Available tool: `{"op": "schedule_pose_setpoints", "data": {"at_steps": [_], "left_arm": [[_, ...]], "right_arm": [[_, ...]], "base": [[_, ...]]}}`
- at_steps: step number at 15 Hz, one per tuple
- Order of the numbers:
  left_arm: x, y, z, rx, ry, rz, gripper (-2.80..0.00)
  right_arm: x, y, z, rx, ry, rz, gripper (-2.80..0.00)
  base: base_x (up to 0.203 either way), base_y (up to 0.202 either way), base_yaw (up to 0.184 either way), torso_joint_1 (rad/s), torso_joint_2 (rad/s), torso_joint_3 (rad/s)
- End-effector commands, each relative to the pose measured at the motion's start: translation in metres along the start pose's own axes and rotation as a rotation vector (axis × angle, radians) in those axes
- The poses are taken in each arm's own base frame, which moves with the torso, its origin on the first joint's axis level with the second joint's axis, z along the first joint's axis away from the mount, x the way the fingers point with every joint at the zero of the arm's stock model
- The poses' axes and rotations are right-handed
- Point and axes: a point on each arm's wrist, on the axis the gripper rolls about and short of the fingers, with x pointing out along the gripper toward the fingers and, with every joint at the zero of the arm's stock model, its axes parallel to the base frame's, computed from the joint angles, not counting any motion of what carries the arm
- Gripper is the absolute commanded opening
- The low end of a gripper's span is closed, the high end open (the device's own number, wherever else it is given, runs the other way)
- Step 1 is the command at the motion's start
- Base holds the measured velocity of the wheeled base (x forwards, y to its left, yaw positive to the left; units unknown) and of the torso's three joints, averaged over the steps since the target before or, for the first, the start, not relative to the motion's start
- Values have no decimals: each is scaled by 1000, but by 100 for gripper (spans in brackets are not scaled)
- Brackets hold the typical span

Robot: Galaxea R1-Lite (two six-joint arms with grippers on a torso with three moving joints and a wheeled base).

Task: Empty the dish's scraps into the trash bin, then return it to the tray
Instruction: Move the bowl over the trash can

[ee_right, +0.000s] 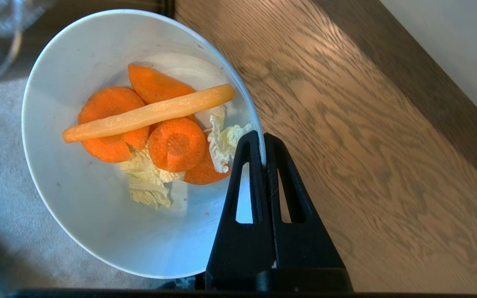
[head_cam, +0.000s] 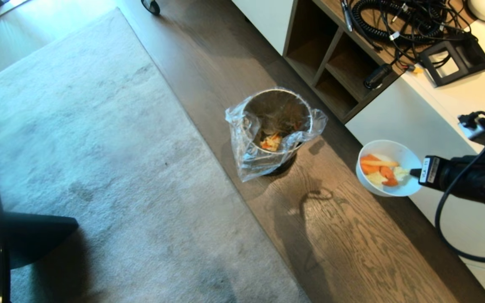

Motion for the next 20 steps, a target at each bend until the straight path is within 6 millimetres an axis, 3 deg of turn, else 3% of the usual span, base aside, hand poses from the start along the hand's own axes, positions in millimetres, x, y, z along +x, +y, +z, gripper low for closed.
{"op": "schedule_pose_setpoints", "data": {"at_steps": [1, 7, 11, 20], "left_arm": [[0, 0, 0, -1, -1, 0, -280], [0, 0, 0, -2, -1, 0, -280], [0, 0, 0, -1, -1, 0, -280], [0, 0, 0, -1, -1, 0, -280]], "right_arm": [[20, 13, 11, -13, -2, 24, -280], [64, 73, 49, -47, -109, 63, -280], [80, 97, 66, -63, -160, 63, -280], [82, 143, 94, -215, -304, 141, -280]], "base": [[0, 0, 0, 0, 0, 0], [0, 0, 0, 0, 0, 0], [0, 0, 0, 0, 0, 0], [0, 0, 0, 0, 0, 0]]}}
